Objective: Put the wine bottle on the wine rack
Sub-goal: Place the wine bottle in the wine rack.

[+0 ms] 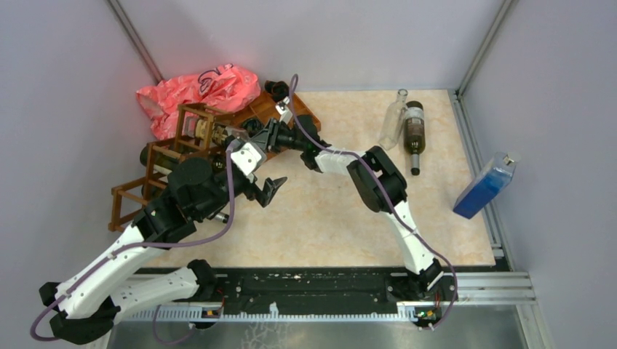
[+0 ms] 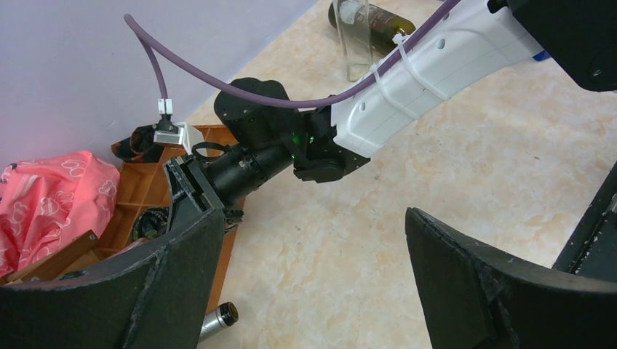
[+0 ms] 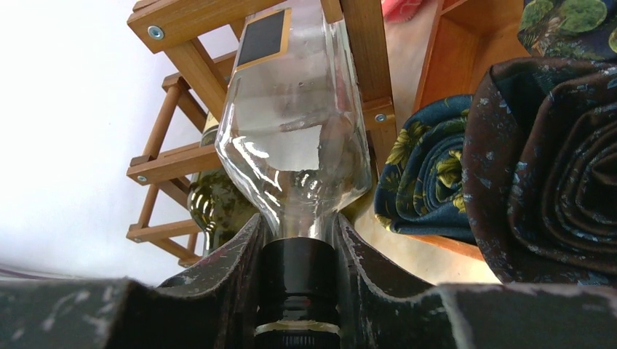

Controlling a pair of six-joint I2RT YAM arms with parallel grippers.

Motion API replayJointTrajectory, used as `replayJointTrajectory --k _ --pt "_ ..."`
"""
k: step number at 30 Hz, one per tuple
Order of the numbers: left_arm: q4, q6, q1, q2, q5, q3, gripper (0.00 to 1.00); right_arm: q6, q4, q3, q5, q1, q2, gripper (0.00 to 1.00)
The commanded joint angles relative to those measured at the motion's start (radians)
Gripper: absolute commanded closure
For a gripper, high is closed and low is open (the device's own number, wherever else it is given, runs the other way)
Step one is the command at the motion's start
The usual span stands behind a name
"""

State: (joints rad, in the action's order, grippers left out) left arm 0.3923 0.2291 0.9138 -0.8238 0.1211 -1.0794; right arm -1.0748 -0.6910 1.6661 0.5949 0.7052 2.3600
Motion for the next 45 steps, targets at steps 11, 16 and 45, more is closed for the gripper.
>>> replayJointTrajectory --k 11,16,45 --pt "-0.022 0.003 -0.003 0.003 -0.020 -0.015 0.01 -0.028 -0.293 0.155 -0.076 0.029 0.011 1.00" --pt "-0.029 0.000 -0.003 0.008 -0.026 -0.005 0.01 0.016 -0.188 0.199 -0.116 0.040 0.016 1.00" --pt "-0.075 -0.123 -0.003 0.058 -0.174 0.037 0.01 0.234 0.290 0.315 -0.118 0.057 0.024 0.21"
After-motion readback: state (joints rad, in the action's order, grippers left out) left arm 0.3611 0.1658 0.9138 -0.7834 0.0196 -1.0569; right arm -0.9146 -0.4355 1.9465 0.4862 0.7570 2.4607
